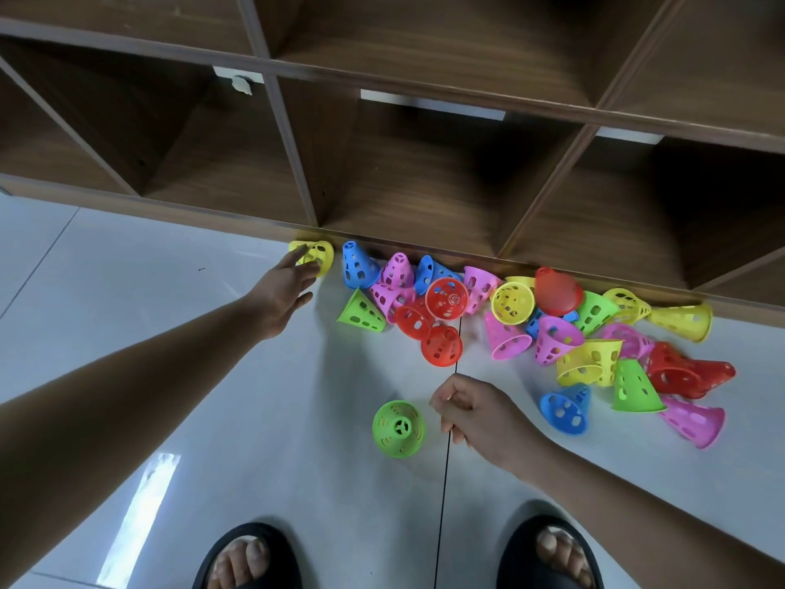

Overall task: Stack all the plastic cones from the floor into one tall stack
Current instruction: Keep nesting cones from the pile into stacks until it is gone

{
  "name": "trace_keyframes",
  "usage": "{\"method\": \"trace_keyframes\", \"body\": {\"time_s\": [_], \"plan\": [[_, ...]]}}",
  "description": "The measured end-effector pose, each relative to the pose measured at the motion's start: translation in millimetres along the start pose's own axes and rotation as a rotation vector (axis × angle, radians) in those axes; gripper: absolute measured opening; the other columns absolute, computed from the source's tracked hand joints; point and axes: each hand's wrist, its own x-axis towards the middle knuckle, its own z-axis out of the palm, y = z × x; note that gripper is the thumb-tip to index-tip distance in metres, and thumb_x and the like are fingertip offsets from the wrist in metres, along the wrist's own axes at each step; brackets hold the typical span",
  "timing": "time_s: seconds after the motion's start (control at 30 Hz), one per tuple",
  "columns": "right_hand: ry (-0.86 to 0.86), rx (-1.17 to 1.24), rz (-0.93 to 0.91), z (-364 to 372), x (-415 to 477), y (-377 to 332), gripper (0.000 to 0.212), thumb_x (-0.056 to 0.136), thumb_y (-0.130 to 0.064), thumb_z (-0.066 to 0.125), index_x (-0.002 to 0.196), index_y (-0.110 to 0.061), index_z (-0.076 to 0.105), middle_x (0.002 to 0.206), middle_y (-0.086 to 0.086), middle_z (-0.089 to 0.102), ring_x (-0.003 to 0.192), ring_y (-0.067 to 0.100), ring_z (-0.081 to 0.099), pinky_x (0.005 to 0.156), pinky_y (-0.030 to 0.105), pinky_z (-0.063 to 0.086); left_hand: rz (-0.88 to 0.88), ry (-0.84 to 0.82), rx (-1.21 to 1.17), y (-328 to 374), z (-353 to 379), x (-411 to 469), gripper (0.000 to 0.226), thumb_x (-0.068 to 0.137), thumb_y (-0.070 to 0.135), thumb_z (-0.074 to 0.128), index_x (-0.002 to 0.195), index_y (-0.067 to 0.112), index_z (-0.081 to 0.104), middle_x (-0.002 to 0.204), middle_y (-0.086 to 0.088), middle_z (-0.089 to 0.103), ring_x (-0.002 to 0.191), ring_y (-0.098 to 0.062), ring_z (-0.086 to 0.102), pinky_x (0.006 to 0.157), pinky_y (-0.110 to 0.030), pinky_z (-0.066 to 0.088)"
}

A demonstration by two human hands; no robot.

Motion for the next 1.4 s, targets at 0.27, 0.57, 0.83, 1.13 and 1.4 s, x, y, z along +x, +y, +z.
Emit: {"method": "trace_keyframes", "body": {"time_s": [0.27, 0.57, 0.83, 1.13, 1.4], "plan": [[0.369, -0.406, -0.364, -15.1, 18.0, 4.0, 0.037, 0.094, -0.015, 0.069, 0.125, -0.032, 0.060, 0.114, -0.012, 0.055, 0.072, 0.011, 0.061, 0.074, 0.036, 0.053, 0.086, 0.071, -0.013, -19.6, -6.6, -30.9, 0.031, 0.105, 0.017, 0.063, 0.135, 0.022, 0.070, 0.127, -0.001, 0.076, 0.119, -0.016, 0.072, 0.111, -0.041, 0.051], [0.307, -0.872, -0.497, -31.2, 36.6, 9.9, 0.065, 0.095, -0.016, 0.065, 0.154, -0.032, 0.044, 0.165, -0.016, 0.030, 0.122, 0.016, 0.064, 0.079, 0.034, 0.061, 0.255, 0.086, 0.053, -17.7, 10.4, -105.7, 0.008, 0.097, 0.016, 0.076, 0.105, 0.014, 0.077, 0.113, -0.009, 0.080, 0.096, -0.019, 0.074, 0.081, -0.035, 0.045], [0.377, -0.910, -0.554, -32.0, 37.5, 23.1, 0.031, 0.096, -0.016, 0.067, 0.125, -0.024, 0.061, 0.127, -0.005, 0.053, 0.089, 0.024, 0.068, 0.059, 0.038, 0.057, 0.210, -0.202, -0.009, -21.8, 36.1, -158.4, 0.014, 0.090, 0.009, 0.075, 0.103, 0.004, 0.073, 0.087, -0.005, 0.073, 0.072, -0.012, 0.058, 0.067, -0.026, 0.043], [0.446, -0.660, -0.552, -41.6, 19.5, 27.1, 0.016, 0.097, -0.023, 0.074, 0.112, -0.022, 0.068, 0.107, -0.010, 0.066, 0.081, 0.015, 0.066, 0.070, 0.033, 0.054, 0.088, -0.430, -0.076, -41.2, 52.2, -185.8, 0.017, 0.093, 0.014, 0.075, 0.109, 0.008, 0.075, 0.089, -0.004, 0.071, 0.076, -0.012, 0.056, 0.068, -0.025, 0.042], [0.544, -0.340, -0.497, -48.6, -12.3, -8.0, 0.019, 0.095, -0.029, 0.077, 0.113, -0.027, 0.070, 0.098, -0.015, 0.068, 0.083, 0.009, 0.068, 0.072, 0.034, 0.058, 0.062, -0.413, 0.043, -68.5, 47.6, -183.4, 0.021, 0.097, 0.016, 0.072, 0.118, 0.012, 0.075, 0.091, -0.007, 0.070, 0.077, -0.015, 0.054, 0.068, -0.024, 0.043]]}}
